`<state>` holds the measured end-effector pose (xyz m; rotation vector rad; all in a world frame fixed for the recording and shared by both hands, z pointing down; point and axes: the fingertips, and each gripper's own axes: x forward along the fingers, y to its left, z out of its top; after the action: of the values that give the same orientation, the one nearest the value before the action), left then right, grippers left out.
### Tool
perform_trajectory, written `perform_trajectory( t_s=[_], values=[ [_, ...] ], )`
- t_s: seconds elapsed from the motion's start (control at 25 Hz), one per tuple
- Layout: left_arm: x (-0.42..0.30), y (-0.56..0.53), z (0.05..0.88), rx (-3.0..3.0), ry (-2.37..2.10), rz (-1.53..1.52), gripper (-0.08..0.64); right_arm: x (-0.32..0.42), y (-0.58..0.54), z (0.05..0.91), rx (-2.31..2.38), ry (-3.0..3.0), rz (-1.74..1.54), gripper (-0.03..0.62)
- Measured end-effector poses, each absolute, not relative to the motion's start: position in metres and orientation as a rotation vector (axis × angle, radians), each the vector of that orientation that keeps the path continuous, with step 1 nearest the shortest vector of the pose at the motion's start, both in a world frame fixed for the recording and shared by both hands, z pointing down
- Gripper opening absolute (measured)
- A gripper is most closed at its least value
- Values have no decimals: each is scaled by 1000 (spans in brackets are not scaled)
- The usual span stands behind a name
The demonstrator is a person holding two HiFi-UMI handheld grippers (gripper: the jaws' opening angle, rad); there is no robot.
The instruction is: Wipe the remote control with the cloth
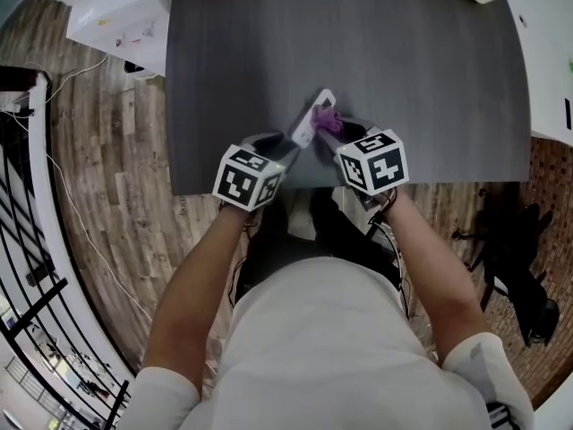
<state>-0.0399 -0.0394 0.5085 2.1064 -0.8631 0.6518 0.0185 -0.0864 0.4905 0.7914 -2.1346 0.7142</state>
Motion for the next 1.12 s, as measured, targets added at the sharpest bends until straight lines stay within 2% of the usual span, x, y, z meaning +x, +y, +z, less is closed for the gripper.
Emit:
perform_trajectory(
  t_s=[0.16,0.4,0.6,0.76,0.96,1.12],
  values=[
    [-32,-37,499,2104,-700,579,161,19,-88,495,765,-2141,766,103],
    [-35,-70,496,2114,-687,574,161,20,-88,495,740,-2160,781,103],
    [-13,-80,515,2063,-531,732,161,18,-87,496,726,-2169,792,103],
    [-3,-83,522,1977,-480,760,124,19,-90,496,745,-2177,843,103],
    [-1,-77,517,1864,-498,596,107,29,-88,485,753,-2226,927,103],
    [-3,-71,489,1733,-487,204,106,56,-109,452,881,-2295,888,103]
  ],
)
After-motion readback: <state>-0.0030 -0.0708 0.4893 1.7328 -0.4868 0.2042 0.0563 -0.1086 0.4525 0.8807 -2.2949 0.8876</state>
